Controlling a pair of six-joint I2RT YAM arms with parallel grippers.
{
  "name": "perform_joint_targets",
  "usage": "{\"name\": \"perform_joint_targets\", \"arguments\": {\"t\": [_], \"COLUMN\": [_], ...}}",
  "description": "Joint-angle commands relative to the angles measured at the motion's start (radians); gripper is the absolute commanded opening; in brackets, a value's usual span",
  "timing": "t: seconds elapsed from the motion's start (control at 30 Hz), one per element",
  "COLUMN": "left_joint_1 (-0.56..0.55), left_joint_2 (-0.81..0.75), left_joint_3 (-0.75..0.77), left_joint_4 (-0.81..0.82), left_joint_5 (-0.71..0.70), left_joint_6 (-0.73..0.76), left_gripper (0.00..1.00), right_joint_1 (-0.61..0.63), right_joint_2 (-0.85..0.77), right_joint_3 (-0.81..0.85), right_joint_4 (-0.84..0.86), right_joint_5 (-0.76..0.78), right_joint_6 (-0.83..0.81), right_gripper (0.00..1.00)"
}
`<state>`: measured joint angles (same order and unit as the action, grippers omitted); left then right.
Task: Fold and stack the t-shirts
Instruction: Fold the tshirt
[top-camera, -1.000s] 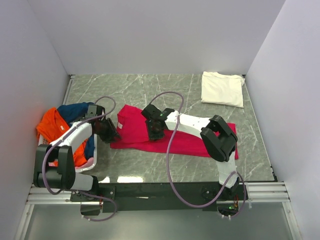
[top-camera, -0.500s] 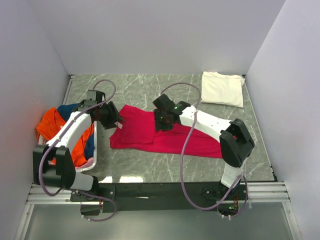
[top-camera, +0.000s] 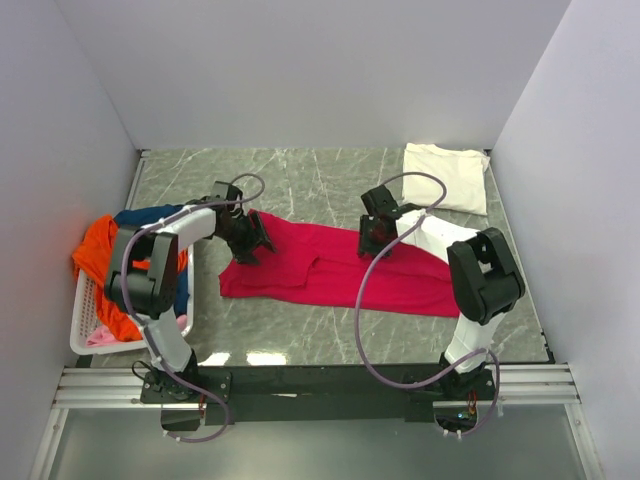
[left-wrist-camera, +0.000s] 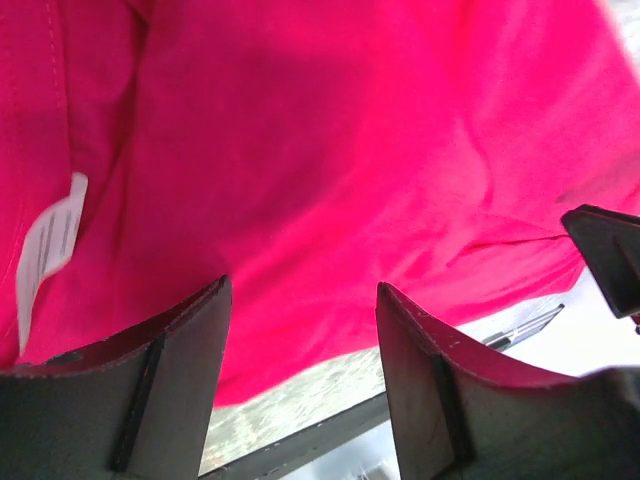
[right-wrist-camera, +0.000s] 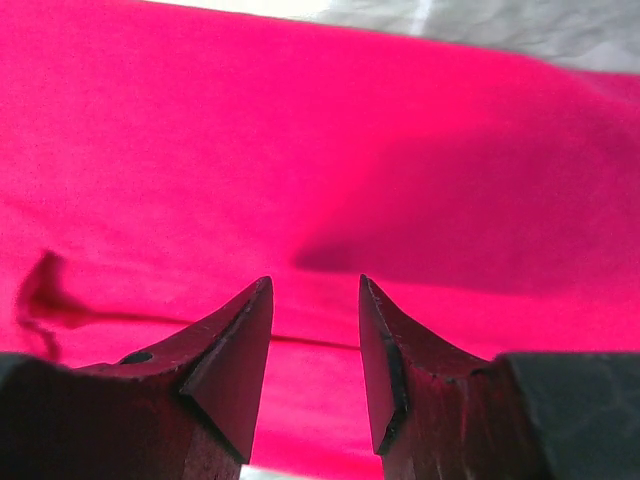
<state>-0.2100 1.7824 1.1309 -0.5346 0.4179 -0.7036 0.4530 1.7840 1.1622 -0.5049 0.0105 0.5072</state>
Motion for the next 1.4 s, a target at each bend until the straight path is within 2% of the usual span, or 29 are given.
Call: {"name": "perform_joint_targets", "arguments": {"t": [0.0, 0.17, 0.27, 0.57, 0.8, 0.97, 1.13, 1.23, 1.37], "left_joint_1": [0.003, 0.037, 0.057, 0.069, 0.069, 0.060, 0.038, 0.018, -0.012], "left_joint_2": [0.047, 0.141, 0.199, 0.386, 0.529, 0.529, 0.459, 0.402, 0.306], "left_joint_3": [0.069, 0.076, 0.116, 0.421, 0.679, 0.799, 0.849, 0.846, 0.740], "left_joint_4": [0.038, 0.076, 0.061, -0.034, -0.065, -0.065, -0.079, -0.085, -0.077], "left_joint_5": [0.058, 0.093, 0.062, -0.034, 0.013, 0.032, 0.029, 0.007, -0.022], "left_joint_6": [-0.004, -0.013, 0.013, 0.088, 0.121, 0.125, 0.130, 0.135, 0.144], "left_gripper": [0.65, 0.65, 0.65, 0.64, 0.64, 0.65, 0.66, 0.67, 0.68], "right_joint_1": [-0.020, -0.040, -0.039, -0.037, 0.007, 0.032, 0.030, 0.030, 0.029], "right_joint_2": [-0.011, 0.025, 0.043, 0.012, -0.049, -0.092, -0.172, -0.204, -0.238], "right_joint_3": [-0.039, -0.070, -0.073, -0.125, -0.156, -0.130, -0.089, -0.081, -0.136], "right_joint_4": [0.095, 0.126, 0.103, 0.013, -0.007, -0.037, -0.078, -0.106, -0.113], "right_joint_5": [-0.004, -0.032, -0.040, -0.084, -0.161, -0.133, -0.040, -0.017, -0.012], "right_joint_6": [-0.051, -0.047, -0.033, 0.043, 0.057, 0.065, 0.064, 0.045, 0.031], "right_gripper": [0.47, 0.47, 0.47, 0.45, 0.45, 0.45, 0.45, 0.45, 0.45]}}
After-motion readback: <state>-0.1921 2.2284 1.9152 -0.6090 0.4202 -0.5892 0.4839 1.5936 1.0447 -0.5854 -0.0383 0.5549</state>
